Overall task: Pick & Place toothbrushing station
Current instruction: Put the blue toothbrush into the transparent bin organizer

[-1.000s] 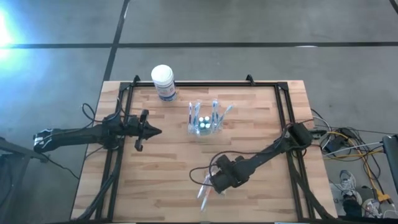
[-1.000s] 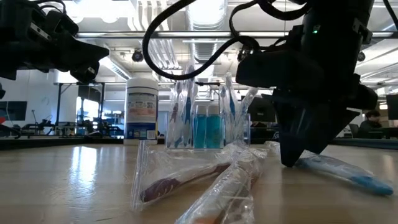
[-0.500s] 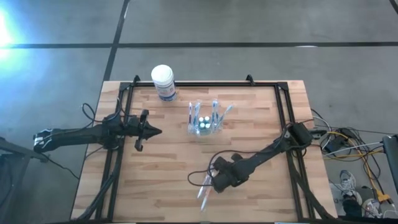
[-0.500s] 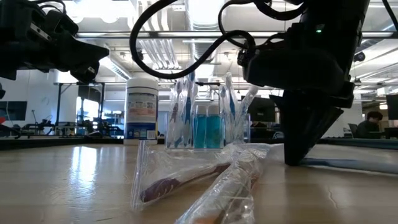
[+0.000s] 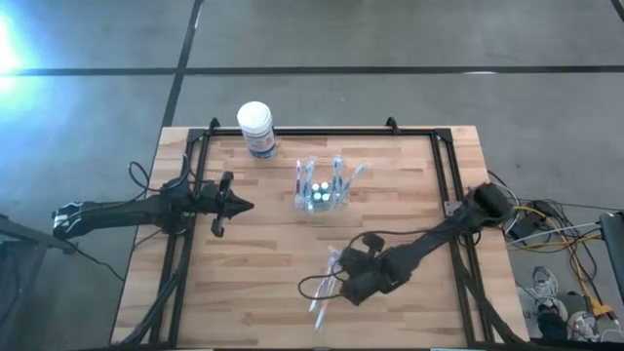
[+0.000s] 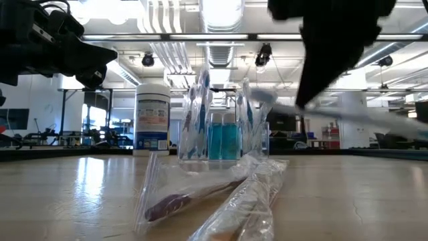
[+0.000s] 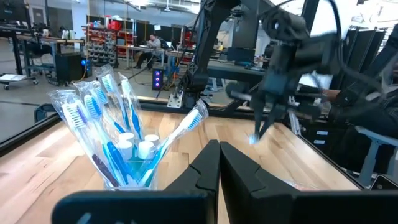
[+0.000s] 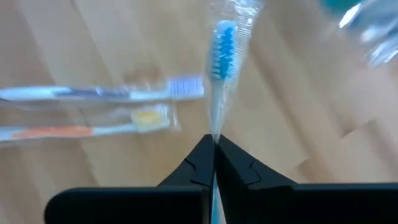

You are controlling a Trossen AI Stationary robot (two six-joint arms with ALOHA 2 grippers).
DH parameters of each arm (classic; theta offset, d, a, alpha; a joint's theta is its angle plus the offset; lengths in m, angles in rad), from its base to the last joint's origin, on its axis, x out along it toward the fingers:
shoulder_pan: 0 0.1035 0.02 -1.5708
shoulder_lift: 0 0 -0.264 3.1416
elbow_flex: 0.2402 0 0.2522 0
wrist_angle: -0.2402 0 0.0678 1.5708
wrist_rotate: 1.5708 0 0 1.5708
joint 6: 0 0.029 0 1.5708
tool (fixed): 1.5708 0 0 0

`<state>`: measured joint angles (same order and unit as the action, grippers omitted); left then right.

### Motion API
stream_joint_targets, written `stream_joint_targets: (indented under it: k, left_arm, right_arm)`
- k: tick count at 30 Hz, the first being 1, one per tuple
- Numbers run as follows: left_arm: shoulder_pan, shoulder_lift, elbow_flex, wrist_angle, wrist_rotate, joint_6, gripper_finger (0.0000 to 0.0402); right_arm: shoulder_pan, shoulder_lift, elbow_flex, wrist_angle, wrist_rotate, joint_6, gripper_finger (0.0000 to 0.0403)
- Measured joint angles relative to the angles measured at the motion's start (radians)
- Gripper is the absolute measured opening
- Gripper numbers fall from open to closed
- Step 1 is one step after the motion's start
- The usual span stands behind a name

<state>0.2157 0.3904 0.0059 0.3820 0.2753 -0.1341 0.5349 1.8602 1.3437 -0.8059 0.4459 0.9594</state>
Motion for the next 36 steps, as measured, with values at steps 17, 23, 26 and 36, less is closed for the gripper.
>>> stream_joint_targets:
  k: [17, 23, 26, 36]
  left_arm:
    - [0.000, 0.000, 0.003, 0.008, -0.013, -0.008, 0.0014]
    - [0.000, -0.001, 0.004, 0.007, -0.013, -0.023, 0.0014]
    - [0.000, 0.000, 0.004, 0.006, -0.015, -0.048, 0.0014]
    - [0.000, -0.002, 0.007, 0.010, -0.039, -0.081, 0.0014]
  right_arm:
    - [0.153, -0.394, -0.318, 0.629, 0.269, -0.709, 0.0008]
    - [0.114, -0.577, -0.635, 1.079, 0.163, -0.913, 0.0008]
    - [0.096, -0.644, -0.779, 1.235, 0.152, -0.956, 0.0008]
    - [0.062, -0.765, -1.114, 1.683, 0.148, -1.087, 0.0008]
